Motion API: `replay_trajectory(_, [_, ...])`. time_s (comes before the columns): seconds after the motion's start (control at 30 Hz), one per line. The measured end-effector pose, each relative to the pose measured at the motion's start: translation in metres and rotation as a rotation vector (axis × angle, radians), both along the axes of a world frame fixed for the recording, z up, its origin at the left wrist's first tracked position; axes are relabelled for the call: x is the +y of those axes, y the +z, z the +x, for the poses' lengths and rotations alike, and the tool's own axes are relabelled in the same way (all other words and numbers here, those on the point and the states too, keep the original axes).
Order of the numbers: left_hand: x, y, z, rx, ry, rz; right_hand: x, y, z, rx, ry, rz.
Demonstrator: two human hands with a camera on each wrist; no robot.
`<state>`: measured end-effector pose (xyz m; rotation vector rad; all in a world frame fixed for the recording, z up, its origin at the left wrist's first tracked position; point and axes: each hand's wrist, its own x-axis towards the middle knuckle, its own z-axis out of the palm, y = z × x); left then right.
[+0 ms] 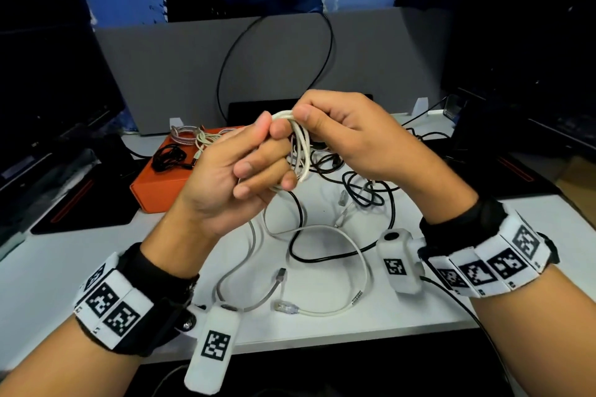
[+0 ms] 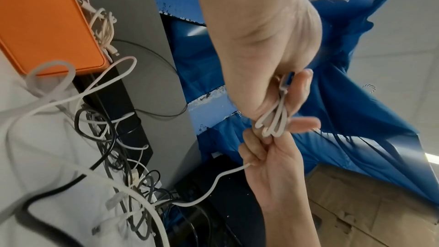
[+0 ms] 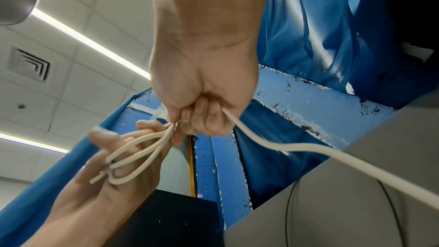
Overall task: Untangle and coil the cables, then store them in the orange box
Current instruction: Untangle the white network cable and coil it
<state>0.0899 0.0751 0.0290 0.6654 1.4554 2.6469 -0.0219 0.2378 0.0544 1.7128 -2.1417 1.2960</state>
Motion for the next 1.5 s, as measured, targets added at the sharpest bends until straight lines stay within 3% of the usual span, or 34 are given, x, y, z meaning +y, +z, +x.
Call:
replay_trajectory(0.17, [-0.011, -0.001, -0.007, -0.015, -0.016, 0.25, 0.002, -0.004, -0.015, -0.039, -0.064, 0.047])
replay_trajectory(0.33, [-0.033, 0.015, -0.011, 0.036, 0.464, 0.598, -0.011, -0.027, -0.023, 0.027, -0.188, 0.378])
replay_trajectory(0.4, [-0.035, 0.015, -0.013, 0.023, 0.712, 0.554, -0.018, -0.034, -0.011, 0.077, -0.141, 0.479])
replay_trajectory(0.5, [-0.033, 0.002, -0.022, 0.053, 1.18, 0.006, -0.026, -0.036, 0.014, 0.237, -0.032, 0.596])
replay_trajectory(0.57, [-0.034, -0.006, -0.024, 0.15, 1.306, -0.5, -0.026, -0.031, 0.021, 0.276, -0.031, 0.595])
replay_trajectory(0.63, [-0.04, -0.009, -0.022, 0.184, 1.222, -0.996, -0.02, -0.02, 0.017, 0.31, -0.104, 0.507])
replay_trajectory(0.67, [-0.04, -0.008, -0.019, 0.147, 1.103, -1.179, -0.015, -0.015, 0.011, 0.308, -0.151, 0.432])
replay_trajectory(0.7, [-0.04, -0.007, -0.014, 0.094, 0.93, -1.246, -0.009, -0.011, 0.004, 0.297, -0.199, 0.363])
replay_trajectory(0.8, [-0.038, -0.002, -0.005, 0.01, 0.509, -1.026, 0.001, -0.008, -0.013, 0.227, -0.268, 0.21])
replay_trajectory(0.97, [-0.031, 0.003, -0.001, -0.032, 0.244, -0.527, -0.003, -0.016, -0.016, 0.114, -0.181, 0.051])
replay_trajectory(1.07, [-0.025, 0.005, -0.002, -0.016, 0.2, -0.319, -0.008, -0.019, -0.012, -0.037, -0.054, 0.026])
replay_trajectory(1.2, [-0.017, 0.004, -0.007, -0.002, 0.161, -0.028, -0.021, -0.027, 0.002, -0.453, 0.1, -0.069])
replay_trajectory(1.3, [-0.017, 0.005, -0.009, 0.005, 0.192, 0.163, -0.026, -0.032, 0.009, -0.554, 0.097, -0.048])
replay_trajectory(1.4, [-0.016, 0.006, -0.009, 0.025, 0.309, 0.194, -0.028, -0.033, 0.013, -0.654, 0.095, -0.037])
replay_trajectory(1.5, [-0.008, 0.004, -0.01, 0.072, 0.414, 0.086, -0.034, -0.035, 0.018, -0.921, 0.138, -0.06])
